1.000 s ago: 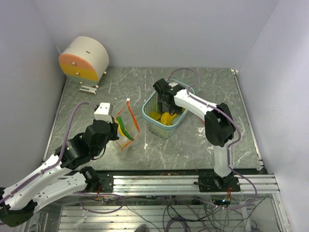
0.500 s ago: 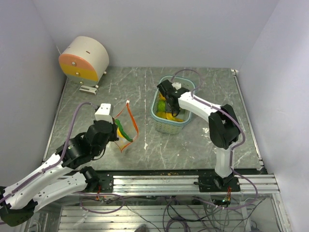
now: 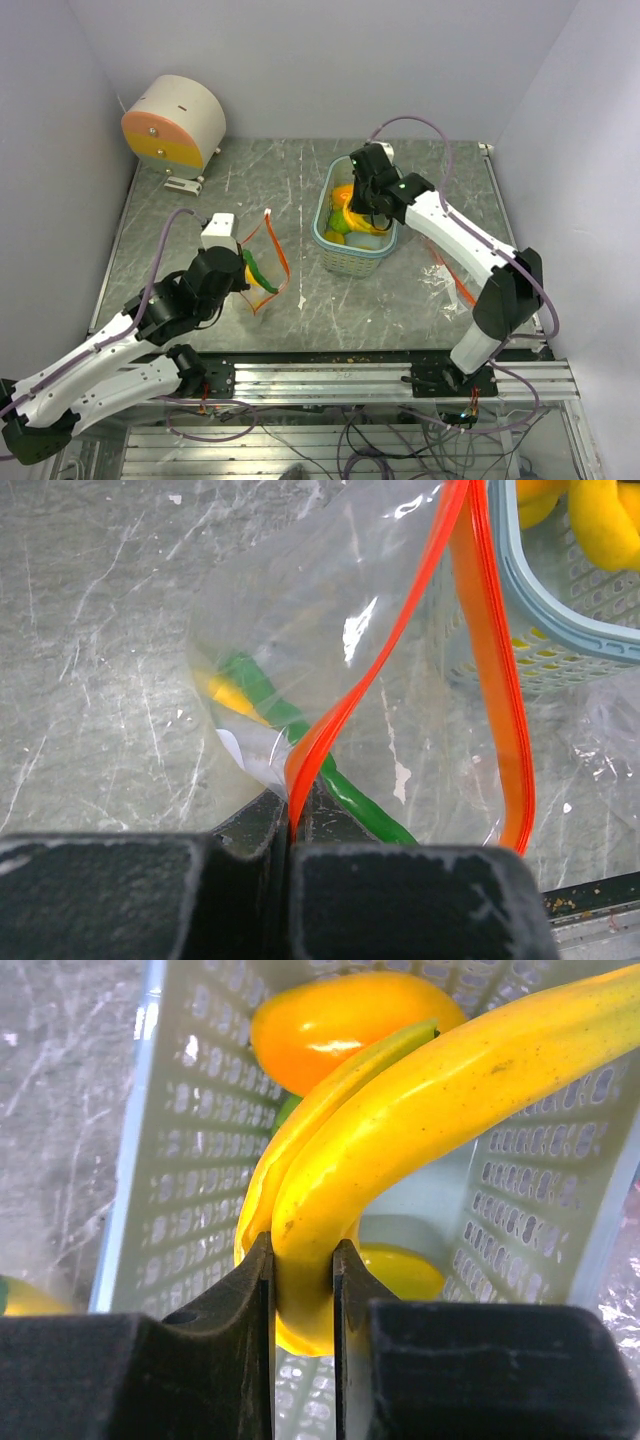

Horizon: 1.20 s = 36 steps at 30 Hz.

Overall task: Place the food in the zip-top bag and seal the zipper
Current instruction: Pick up the fake fruit from the bin, then place the fake fruit in the zipper food storage bag.

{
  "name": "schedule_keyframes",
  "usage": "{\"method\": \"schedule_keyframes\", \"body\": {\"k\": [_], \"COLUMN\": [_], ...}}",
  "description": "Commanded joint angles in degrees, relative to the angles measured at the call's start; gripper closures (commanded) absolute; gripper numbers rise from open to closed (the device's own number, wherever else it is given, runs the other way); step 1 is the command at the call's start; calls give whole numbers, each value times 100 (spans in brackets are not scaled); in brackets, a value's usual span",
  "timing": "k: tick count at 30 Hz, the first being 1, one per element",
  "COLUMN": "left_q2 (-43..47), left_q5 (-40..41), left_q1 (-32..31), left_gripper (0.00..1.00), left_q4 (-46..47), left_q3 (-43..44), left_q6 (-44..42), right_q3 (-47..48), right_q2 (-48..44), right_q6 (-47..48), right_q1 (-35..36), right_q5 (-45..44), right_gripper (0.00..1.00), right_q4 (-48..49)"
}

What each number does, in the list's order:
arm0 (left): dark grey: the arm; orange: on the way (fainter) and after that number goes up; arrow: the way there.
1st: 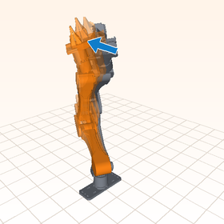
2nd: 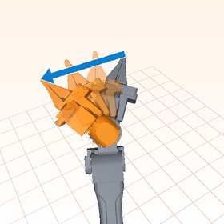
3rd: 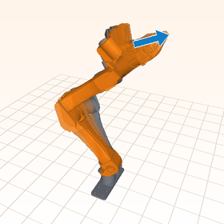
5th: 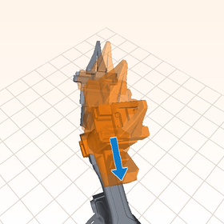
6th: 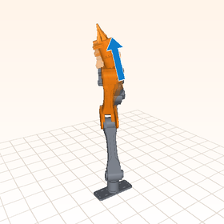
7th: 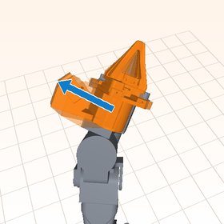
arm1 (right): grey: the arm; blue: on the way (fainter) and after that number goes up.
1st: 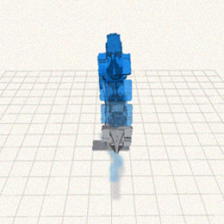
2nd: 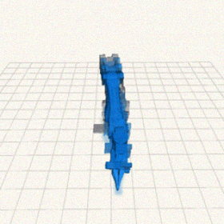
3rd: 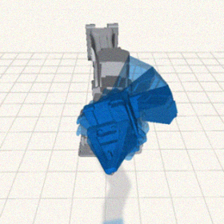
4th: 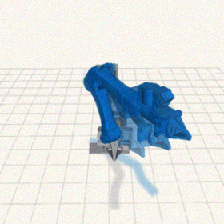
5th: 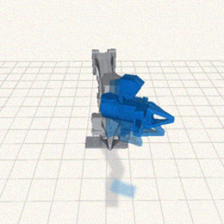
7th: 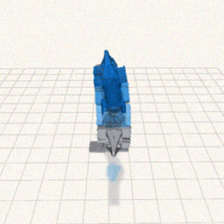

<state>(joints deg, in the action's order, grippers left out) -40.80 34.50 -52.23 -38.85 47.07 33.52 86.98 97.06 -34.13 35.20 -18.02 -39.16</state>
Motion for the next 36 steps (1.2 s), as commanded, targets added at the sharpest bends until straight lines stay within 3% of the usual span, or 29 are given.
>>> {"method": "schedule_keyframes", "body": {"k": [1,6,10,13,16,19,22,28,36], "left_q2": [131,198,180,138,143,179,207,93,51], "left_q5": [206,284,249,260,221,160,149,23,-163], "left_q1": [20,24,20,21,21,20,25,23,22], "left_gripper": [93,93,93,93,93,93,93,93,93], "left_q4": [79,22,119,213,376,551,678,823,868], "left_q3": [-1,86,17,-77,-171,-216,-246,-214,-192], "left_q6": [171,193,233,286,366,432,506,633,816], "right_q3": [-45,-589,-1361,-1742,-1998,-2668,-3374,-3856,-4216], "right_q2": [-455,-1475,-2422,-2947,-3223,-3479,-3636,-3598,-3040], "right_q6": [422,1045,1239,1047,807,51,-460,165,176], "right_q1": [-33,-20,-10,40,176,335,701,2157,2628], "right_q5": [426,1500,3084,4206,4667,4999,4719,3204,2352], "right_gripper": [100,100,100,100,100,100,100,100,100], "right_q4": [148,1030,2259,3072,3688,5059,6415,7522,8831]}}
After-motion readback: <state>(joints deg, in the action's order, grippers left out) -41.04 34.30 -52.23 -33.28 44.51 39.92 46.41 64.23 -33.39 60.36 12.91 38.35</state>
